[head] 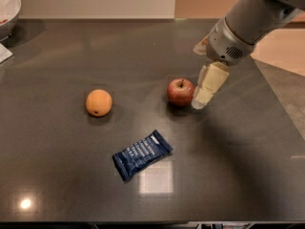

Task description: Move apple near orange

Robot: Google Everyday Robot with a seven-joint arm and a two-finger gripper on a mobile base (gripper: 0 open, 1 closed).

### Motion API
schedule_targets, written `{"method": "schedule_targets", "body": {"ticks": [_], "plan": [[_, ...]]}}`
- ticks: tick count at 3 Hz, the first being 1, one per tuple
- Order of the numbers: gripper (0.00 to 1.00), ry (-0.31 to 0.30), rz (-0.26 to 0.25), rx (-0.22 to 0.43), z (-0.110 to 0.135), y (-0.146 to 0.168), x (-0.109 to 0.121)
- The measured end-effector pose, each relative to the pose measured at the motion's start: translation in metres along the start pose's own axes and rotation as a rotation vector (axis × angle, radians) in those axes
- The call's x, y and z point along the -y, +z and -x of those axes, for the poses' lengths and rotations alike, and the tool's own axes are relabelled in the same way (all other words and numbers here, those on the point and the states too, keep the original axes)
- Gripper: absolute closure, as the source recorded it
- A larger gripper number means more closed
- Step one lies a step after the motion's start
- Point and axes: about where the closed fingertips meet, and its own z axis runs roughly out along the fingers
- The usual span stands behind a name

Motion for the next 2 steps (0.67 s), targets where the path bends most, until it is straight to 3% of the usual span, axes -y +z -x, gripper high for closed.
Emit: {"method": "schedule_targets", "body": {"ticks": [2], "plan": [[0.00,0.002,0.077,0.007,0.002,0.048,0.008]]}}
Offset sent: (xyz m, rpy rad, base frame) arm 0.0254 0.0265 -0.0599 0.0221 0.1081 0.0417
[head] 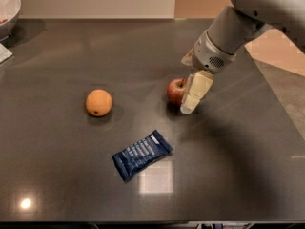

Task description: Move apple near orange

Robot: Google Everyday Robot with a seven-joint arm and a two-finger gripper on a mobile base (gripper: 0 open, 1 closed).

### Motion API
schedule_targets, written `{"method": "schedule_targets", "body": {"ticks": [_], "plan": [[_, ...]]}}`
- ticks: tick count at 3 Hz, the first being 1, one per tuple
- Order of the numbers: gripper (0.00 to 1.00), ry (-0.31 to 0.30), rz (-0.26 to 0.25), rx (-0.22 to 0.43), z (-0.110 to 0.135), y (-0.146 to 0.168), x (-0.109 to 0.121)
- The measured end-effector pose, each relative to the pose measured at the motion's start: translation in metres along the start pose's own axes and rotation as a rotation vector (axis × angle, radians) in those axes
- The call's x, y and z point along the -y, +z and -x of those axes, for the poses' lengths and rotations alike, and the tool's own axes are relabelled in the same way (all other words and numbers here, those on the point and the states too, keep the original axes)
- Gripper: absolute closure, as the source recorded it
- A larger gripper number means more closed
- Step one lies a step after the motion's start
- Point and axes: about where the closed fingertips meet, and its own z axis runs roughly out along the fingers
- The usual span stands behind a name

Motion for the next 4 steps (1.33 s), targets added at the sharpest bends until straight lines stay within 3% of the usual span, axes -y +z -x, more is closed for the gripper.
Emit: {"method": "schedule_targets", "body": {"ticks": [2,3,4], "plan": [[0.00,0.021,0.033,-0.009,-0.006,0.024,0.003],[0.16,0.032,0.033,-0.018,-0.010,0.028,0.004],[0.41,0.042,0.032,-0.021,-0.014,0.028,0.006]]}}
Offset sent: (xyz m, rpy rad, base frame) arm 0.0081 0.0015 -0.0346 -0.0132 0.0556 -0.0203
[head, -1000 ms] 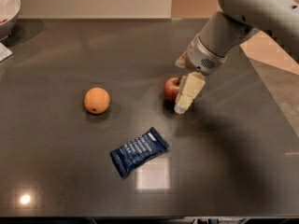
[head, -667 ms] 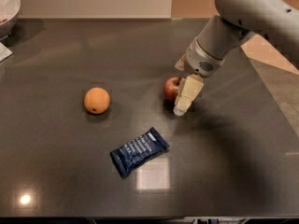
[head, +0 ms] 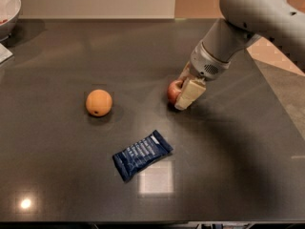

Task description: Move apple near orange

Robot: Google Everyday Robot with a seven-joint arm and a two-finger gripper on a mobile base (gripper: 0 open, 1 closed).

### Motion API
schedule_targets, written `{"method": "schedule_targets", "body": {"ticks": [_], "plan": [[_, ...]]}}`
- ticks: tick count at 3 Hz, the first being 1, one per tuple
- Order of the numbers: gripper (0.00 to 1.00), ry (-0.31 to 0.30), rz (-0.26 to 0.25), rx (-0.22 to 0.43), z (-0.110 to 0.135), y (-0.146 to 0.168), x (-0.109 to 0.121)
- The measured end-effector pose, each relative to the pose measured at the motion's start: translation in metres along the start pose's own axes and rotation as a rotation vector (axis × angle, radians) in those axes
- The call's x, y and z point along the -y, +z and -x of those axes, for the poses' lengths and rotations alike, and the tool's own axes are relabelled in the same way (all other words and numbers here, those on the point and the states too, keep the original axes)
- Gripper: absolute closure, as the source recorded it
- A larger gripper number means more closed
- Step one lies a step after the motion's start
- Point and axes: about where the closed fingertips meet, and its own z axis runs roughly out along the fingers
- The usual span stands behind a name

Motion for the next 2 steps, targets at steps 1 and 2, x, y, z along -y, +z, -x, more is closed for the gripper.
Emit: {"method": "schedule_targets", "body": {"ticks": [1,2], "plan": [[0.63,-0.004,-0.002,0.007,0.005,-0.004,0.004],[0.87,-0.037,-0.010,0.042,0.027,-0.013,0.006]]}}
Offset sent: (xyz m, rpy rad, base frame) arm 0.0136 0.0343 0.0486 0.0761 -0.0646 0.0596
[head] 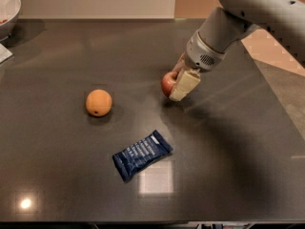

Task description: Move apple near orange

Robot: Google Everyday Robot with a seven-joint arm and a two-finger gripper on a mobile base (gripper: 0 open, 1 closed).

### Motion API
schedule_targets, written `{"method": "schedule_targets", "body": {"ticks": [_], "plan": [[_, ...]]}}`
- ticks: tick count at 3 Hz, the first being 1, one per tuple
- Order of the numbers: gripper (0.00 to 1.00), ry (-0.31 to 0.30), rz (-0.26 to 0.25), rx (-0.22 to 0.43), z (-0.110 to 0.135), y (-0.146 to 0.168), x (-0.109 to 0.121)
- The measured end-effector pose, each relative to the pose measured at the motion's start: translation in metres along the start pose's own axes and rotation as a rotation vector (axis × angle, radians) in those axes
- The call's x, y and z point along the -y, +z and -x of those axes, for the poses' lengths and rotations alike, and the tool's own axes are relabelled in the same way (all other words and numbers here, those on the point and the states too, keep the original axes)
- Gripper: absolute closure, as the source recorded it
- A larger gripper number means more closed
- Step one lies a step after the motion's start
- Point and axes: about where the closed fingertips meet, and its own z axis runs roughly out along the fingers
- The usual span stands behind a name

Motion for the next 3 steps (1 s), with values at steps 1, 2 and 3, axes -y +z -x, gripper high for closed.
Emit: {"method": "schedule_targets", "body": {"ticks": [1,2,3], "plan": [[1.00,-0.063,0.005,0.050,0.036,-0.003,-0.002],[1.00,-0.126,0.025,0.083,0.070,0.002,-0.008],[1.00,-0.166,0.055,0.098,0.092,0.013,-0.017]]}}
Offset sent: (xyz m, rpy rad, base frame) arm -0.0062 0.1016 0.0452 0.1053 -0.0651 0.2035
